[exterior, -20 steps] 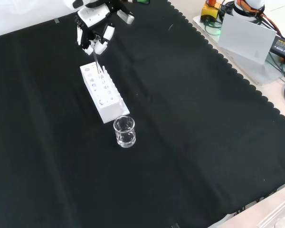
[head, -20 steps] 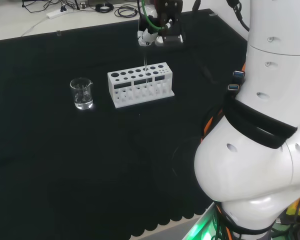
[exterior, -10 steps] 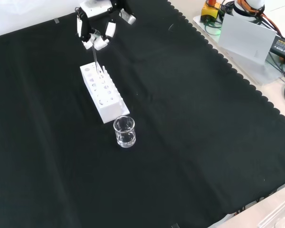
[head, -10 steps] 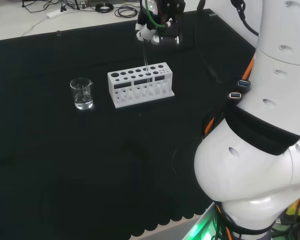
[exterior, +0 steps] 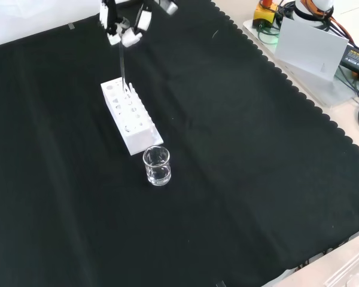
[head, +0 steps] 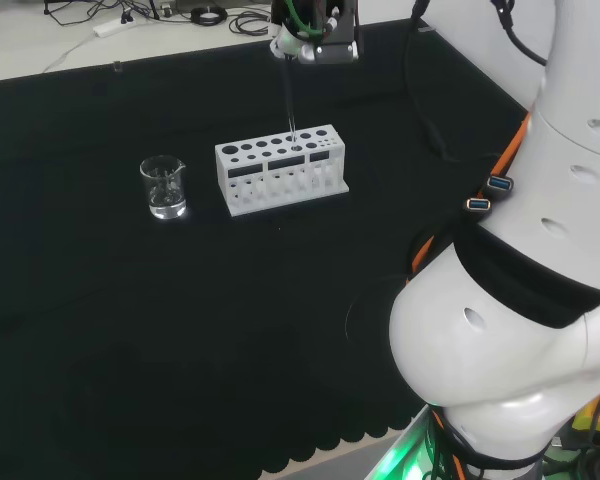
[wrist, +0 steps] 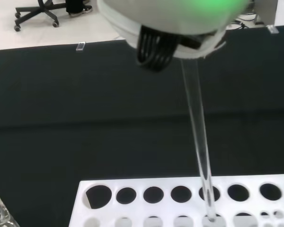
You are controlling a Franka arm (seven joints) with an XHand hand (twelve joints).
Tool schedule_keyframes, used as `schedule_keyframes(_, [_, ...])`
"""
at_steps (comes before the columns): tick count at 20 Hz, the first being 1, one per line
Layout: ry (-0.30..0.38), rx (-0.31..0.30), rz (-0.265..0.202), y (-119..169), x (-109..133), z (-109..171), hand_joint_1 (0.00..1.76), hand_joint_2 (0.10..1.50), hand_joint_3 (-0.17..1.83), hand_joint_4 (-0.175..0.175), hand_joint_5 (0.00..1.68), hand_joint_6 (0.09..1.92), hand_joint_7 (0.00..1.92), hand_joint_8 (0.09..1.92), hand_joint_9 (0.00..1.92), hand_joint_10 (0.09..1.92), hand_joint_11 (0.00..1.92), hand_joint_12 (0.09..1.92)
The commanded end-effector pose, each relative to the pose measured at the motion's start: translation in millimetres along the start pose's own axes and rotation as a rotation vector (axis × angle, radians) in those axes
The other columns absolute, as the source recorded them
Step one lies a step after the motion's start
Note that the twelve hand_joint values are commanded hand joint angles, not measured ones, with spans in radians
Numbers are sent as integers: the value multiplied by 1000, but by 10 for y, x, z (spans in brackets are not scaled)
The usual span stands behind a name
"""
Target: Take the glass rod from the white test tube rack.
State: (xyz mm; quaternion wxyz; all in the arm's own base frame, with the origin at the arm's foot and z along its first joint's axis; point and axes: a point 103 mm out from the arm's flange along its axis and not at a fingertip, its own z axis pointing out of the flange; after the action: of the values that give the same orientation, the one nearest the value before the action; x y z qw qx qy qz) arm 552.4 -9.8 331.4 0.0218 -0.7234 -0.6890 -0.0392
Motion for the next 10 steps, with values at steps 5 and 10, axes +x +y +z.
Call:
schedule_keyframes(5, [-81,18,39,-395,99,-369,1329,596,779,-175,1352,312,1274,992,1633,775,1673,546])
schedule_keyframes(10, [-78,0,11,-544,219,-412,1330,585,793,-175,1364,298,1280,987,1638,770,1674,548])
